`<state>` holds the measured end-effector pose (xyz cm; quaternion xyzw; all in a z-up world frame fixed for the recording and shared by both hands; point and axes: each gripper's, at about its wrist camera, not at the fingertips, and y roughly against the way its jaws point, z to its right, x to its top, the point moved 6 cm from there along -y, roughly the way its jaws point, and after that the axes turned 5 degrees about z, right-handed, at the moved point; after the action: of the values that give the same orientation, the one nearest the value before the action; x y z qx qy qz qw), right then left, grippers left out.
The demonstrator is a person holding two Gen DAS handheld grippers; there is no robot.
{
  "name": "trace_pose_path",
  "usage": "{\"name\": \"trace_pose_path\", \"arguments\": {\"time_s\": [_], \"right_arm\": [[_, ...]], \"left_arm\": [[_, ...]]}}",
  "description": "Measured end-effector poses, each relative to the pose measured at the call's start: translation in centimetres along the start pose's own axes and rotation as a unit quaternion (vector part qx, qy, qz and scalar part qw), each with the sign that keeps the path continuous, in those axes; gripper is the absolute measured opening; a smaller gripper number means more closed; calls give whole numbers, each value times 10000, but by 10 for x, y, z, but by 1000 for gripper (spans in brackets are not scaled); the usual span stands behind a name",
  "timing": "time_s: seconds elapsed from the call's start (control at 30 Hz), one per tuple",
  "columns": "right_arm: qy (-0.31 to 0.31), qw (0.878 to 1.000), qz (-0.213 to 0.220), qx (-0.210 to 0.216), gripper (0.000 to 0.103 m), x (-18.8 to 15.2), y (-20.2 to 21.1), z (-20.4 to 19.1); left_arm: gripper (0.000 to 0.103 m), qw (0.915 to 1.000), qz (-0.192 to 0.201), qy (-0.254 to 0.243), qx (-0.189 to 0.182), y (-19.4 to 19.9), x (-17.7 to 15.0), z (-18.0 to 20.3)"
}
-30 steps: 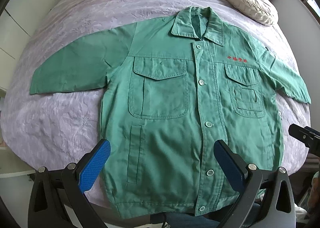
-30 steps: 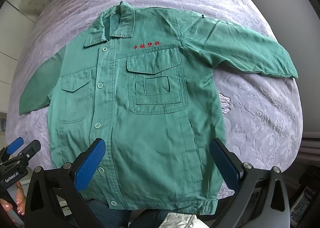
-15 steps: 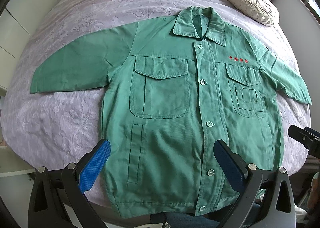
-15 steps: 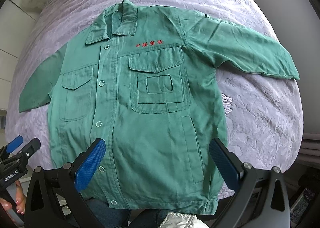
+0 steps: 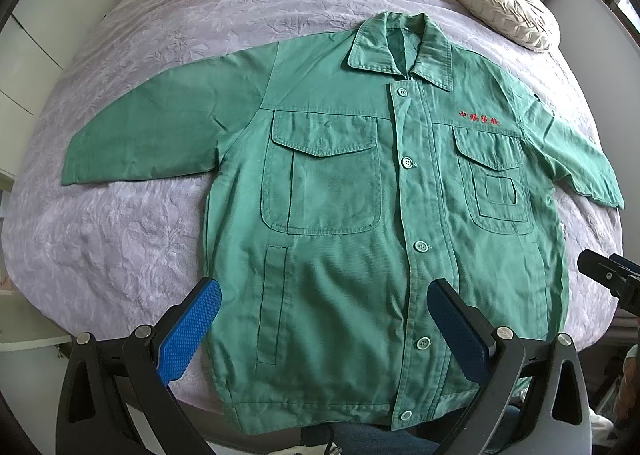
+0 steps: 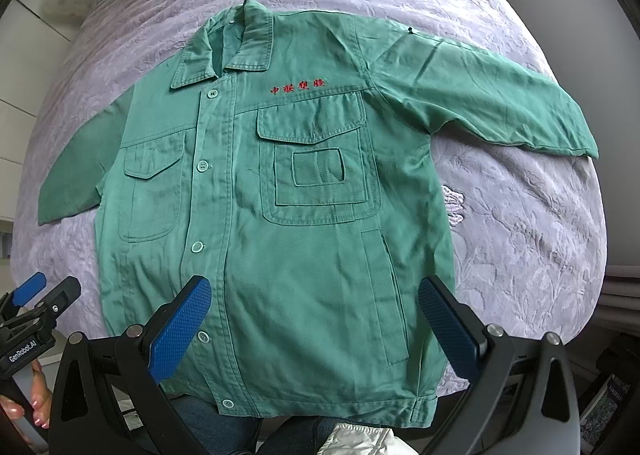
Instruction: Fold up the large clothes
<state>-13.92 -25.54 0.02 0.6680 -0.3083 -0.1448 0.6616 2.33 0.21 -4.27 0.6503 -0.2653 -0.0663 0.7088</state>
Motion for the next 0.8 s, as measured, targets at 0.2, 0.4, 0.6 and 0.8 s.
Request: {"name": "trace_pose_path", "arguments": {"time_s": [0.2, 0.4, 0.6, 0.8], "right_arm": [[-1, 10000, 1, -2, 103, 0, 0, 0], [-1, 10000, -2, -1, 103, -1, -1, -1], [0, 10000, -2, -2, 103, -1, -1, 0], [-1, 10000, -4, -3, 103, -1, -1, 0]], "left_arm": [[103, 10000, -1, 2, -1, 0, 0, 0], [103, 10000, -4, 8, 2, 0, 0, 0], [103, 10000, -2, 3, 2, 0, 0, 0], [103, 10000, -5, 6, 5, 0, -1, 0]]}}
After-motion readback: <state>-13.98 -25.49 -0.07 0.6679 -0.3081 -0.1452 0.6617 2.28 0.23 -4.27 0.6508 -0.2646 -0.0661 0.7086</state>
